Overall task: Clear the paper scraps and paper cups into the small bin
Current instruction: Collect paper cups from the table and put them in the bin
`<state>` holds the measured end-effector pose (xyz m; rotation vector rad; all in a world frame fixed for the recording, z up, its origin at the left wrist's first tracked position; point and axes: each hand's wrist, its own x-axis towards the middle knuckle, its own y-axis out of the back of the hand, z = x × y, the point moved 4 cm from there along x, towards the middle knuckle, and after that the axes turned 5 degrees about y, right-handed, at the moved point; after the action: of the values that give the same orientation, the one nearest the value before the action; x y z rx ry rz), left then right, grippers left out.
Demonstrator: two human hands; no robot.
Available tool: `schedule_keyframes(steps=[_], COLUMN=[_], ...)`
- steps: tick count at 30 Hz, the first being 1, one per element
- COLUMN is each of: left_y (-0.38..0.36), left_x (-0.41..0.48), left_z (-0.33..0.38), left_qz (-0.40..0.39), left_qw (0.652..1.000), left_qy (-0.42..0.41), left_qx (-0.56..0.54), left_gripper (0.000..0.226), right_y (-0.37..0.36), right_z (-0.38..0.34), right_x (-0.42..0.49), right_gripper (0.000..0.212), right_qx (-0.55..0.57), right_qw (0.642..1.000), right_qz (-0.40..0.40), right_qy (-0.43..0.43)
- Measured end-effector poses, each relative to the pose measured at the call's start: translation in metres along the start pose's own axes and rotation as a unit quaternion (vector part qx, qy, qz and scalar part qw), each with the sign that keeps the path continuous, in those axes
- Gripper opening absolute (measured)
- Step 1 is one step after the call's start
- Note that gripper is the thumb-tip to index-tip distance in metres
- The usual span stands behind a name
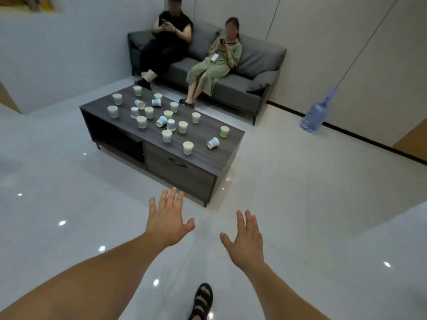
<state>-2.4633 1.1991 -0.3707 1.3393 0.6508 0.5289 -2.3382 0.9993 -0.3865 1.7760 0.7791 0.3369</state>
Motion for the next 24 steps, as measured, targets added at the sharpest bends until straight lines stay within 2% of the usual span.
schedule_keyframes(steps=[4,9,17,24], left_y=[0.013,0.033,0.023,0.033], left_x=[0.057,0.135,0.251,0.384], left_z=[-0.034,-0.051,-0.065,-0.095], left_qz=[-0.007,0.026,0.007,-0.043], left_qw=[0.998,0.992,0.991,0.994], left_qy=[0.066,0.125,0.125,0.078], left_qx=[0.002,-0.017,-0.045,-0.068], left_gripper=[0.086,0.087,0.090,0.091], right_y=[0.001,0.020,0.017,0.010], right_z=[-0.022,-0.048,-0.083,-0.122], right_x=[0.087,0.188,0.319,0.433], right_gripper=[0.082,0.082,0.083,0.088], right_qx=[-0.003,-0.004,-0.028,-0.043], right_qw=[0.998,0.993,0.992,0.994], right_qz=[-0.024,-0.020,-0.047,-0.062], right_qy=[0.050,0.114,0.115,0.082])
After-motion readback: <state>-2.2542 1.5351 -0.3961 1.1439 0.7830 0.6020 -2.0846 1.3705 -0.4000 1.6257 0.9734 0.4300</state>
